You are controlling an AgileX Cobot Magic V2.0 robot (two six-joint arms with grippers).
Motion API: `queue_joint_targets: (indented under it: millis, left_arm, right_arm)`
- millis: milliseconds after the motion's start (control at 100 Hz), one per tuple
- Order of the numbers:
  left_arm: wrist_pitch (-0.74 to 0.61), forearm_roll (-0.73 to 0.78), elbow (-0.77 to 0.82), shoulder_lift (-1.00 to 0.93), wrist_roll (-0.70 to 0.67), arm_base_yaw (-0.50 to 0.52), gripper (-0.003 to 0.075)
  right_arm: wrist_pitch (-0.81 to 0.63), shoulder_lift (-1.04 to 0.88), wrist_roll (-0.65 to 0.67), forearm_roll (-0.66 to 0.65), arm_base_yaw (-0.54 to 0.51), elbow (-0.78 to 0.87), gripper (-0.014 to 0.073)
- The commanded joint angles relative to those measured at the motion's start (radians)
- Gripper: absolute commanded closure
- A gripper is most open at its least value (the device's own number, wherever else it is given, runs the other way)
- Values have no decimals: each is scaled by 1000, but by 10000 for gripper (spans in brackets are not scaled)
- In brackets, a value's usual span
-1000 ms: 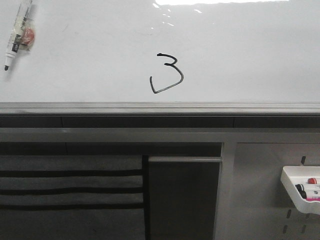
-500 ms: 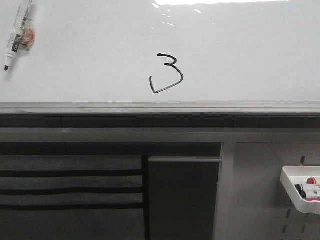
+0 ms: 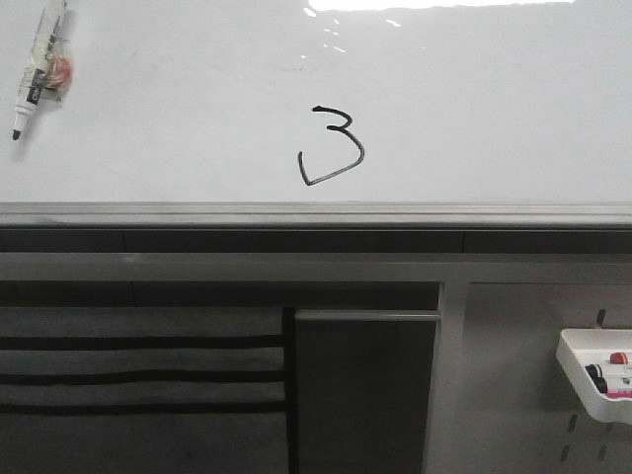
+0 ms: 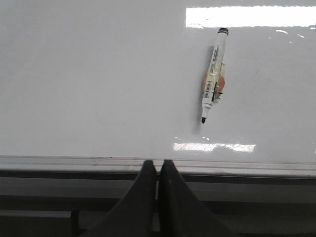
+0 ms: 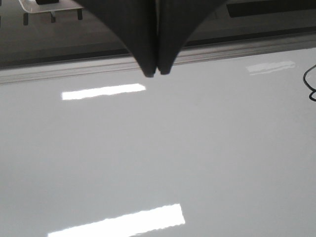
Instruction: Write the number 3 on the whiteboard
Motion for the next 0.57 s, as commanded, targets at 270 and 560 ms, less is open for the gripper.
queue_joint_targets:
  millis: [270, 560]
  left_arm:
    - [-73, 0, 3, -31, -11, 2, 738]
    - [-73, 0, 3, -31, -11, 2, 738]
  right_arm:
    - [-77, -21, 23, -19, -4, 23, 668]
    - [-77, -21, 23, -19, -4, 23, 668]
